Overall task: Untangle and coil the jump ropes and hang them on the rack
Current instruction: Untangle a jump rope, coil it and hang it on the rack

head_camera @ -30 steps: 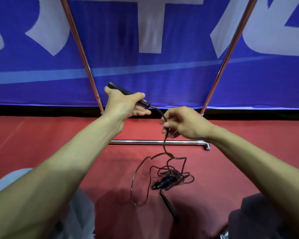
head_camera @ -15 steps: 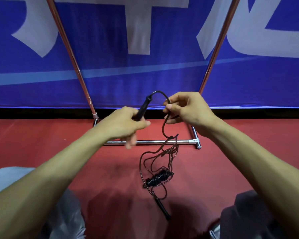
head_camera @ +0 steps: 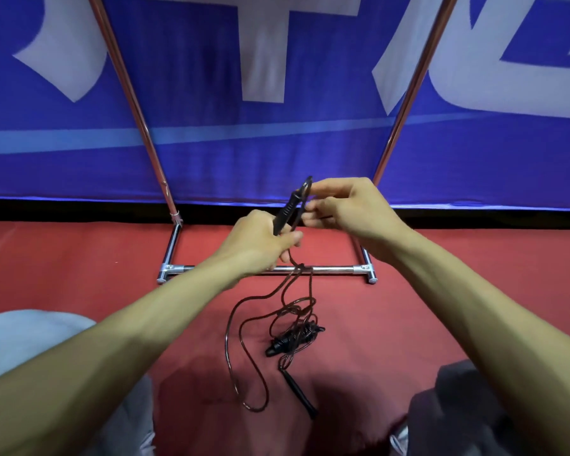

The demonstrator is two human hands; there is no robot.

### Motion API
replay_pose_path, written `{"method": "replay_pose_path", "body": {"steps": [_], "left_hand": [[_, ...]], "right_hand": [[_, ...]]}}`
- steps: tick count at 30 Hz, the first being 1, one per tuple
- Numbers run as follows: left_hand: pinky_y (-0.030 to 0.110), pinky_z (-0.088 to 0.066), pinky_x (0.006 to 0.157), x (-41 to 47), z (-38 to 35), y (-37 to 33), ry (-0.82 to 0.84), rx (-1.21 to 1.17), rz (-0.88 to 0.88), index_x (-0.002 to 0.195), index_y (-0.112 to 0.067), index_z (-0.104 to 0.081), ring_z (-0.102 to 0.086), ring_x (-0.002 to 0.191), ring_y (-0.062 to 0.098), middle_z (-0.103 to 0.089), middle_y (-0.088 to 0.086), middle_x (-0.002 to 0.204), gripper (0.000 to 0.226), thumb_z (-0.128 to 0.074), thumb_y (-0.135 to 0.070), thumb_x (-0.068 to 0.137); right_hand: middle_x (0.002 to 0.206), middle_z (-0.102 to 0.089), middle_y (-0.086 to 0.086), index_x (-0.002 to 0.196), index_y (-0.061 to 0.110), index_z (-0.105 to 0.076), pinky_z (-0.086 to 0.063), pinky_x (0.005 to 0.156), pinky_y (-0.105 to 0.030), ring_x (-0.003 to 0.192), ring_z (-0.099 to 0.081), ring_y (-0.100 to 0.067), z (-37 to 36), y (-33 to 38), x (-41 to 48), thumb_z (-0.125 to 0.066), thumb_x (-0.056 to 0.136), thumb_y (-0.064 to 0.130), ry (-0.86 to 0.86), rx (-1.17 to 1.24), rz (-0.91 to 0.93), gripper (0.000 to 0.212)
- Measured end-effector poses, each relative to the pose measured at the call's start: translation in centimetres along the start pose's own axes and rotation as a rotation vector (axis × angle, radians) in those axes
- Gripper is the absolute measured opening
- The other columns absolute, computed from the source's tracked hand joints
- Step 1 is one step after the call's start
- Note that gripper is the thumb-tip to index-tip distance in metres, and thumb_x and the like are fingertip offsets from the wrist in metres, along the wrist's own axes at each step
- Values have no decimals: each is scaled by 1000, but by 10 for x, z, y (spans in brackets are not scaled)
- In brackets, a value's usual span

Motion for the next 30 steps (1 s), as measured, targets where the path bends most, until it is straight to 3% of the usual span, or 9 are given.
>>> {"method": "replay_pose_path", "body": {"steps": [3,7,10,14,19,21,24,26,30], "left_hand": [[23,-32,44,1,5,-1,-22,-197,10,77,-11,-70,-47,42,11,-60,0,54,27,-61,-27,96],[19,-33,42,-3,19,-14,-49,-458,-48,80,-9,-70,-44,41,10,-55,-1,52,25,-61,-26,95],[20,-33,46,-7,30,-14,-110,-409,-76,77,-15,-72,-44,43,10,-55,2,55,26,-63,-32,93],[23,-44,59,-5,49,-7,-218,-333,-79,74,-16,-63,-68,69,10,-72,1,74,27,-55,-28,98],[26,-45,47,-7,70,-8,-275,-292,-68,76,-16,-58,-61,48,18,-61,-1,51,28,-51,-26,100],[25,-42,43,-8,77,-12,-283,-390,-82,79,-14,-58,-58,43,18,-56,-3,47,27,-51,-27,101],[23,-41,41,-9,75,-16,-262,-584,-88,81,-14,-57,-59,44,20,-58,-2,50,26,-50,-29,101],[23,-43,42,-10,71,-19,-241,-690,-91,83,-14,-56,-64,51,25,-61,0,55,25,-50,-31,101],[24,-51,49,-7,71,-24,-258,-934,-84,89,-12,-53,-71,62,27,-66,3,64,23,-48,-30,102]], "right_hand": [[74,-62,-7,98,12,-67,-55,57,-31,59,-57,-18,9,-13,-4,-38,88,-3,-49,-278,-90,34],[73,-64,-7,113,10,-57,-54,62,-34,62,-62,-23,-31,-39,-20,-43,99,11,258,-264,-300,20],[82,-70,-10,117,3,-57,-53,84,-45,75,-63,-22,-47,-34,-19,-51,95,5,274,-188,-200,22],[73,-65,-11,114,-1,-55,-57,67,-37,66,-63,-26,-37,-33,-13,-46,90,-11,188,-109,-207,29],[94,-70,-7,117,15,-63,-52,66,-29,84,-64,-28,17,-28,7,-43,84,-2,-140,-863,79,42],[106,-69,-12,119,20,-63,-51,77,-35,98,-62,-34,28,-41,9,-47,82,-2,-117,-1099,80,47],[126,-59,-14,129,21,-58,-48,94,-36,116,-56,-33,24,-72,8,-51,79,1,130,-1375,-38,54],[138,-52,-10,137,16,-49,-42,101,-28,126,-50,-25,8,-74,0,-52,81,0,293,-1280,-51,58],[137,-53,0,139,11,-44,-39,95,-6,126,-48,-7,-47,-62,-34,-62,85,-6,643,-482,-174,59]]}}
Point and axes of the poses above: each hand's wrist, its own x-axis towards the middle knuckle, its own z-axis out of the back of the hand, y = z × x, the point moved 8 cm from there along x, towards the middle knuckle
